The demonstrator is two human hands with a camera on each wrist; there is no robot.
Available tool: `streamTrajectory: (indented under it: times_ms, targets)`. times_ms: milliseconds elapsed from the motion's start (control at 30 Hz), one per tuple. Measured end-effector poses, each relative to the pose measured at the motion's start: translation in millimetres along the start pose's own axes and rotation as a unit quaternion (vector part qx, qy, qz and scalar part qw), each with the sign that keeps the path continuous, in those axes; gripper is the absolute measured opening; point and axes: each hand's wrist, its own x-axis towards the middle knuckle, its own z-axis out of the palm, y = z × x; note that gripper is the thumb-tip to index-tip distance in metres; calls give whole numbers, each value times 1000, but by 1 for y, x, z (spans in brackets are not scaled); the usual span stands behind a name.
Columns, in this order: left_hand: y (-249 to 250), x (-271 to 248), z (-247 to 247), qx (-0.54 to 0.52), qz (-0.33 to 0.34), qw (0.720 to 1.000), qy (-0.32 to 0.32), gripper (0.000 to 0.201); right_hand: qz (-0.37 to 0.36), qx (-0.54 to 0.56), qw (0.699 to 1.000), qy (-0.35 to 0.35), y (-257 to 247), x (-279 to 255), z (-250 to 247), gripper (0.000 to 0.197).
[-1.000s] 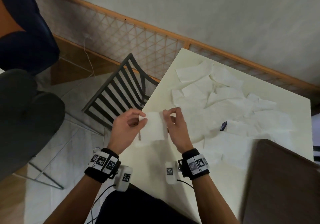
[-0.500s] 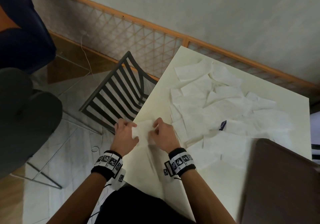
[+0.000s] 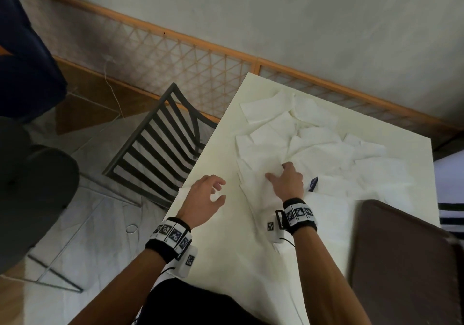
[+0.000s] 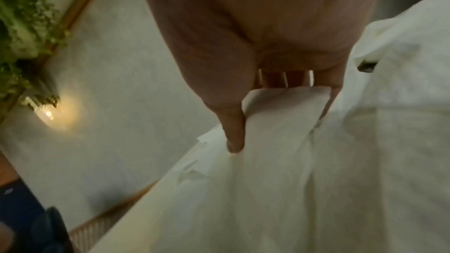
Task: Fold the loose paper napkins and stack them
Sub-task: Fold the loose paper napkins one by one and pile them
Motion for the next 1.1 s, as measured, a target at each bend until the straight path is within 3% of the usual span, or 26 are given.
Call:
streamTrajectory:
  times_ms: [100, 200, 300, 400, 533, 700, 767, 833, 1100]
  targets:
    - [17, 7, 4, -62, -10, 998, -9, 20, -60, 103, 993, -9, -1, -15, -7, 24]
    - [40, 9, 5, -134, -52, 989, -23, 36, -127, 208, 968, -58, -7, -49, -19, 19]
    - [58, 14, 2, -292, -125, 947, -54, 45, -166, 308, 929, -122, -16, -87, -35, 7]
    - [66, 14, -4, -418, -110, 900, -55, 29, -173, 353, 908, -141, -20, -109, -46, 5]
    - [71, 11, -16, -382, -42, 923, -17, 22, -150, 399, 896, -126, -17, -116, -47, 15]
    - [73, 7, -28, -292, 52, 954, 27, 3, -172, 426, 884, -89, -16, -114, -47, 13]
    - [77, 3, -33, -282, 86, 955, 39, 17, -186, 430, 879, -84, -15, -112, -46, 10]
    - [80, 0, -36, -286, 104, 952, 36, 31, -207, 434, 874, -68, -13, -113, -44, 29]
    - [84, -11, -39, -360, 81, 929, 29, 26, -225, 497, 835, -72, -14, -114, -35, 15]
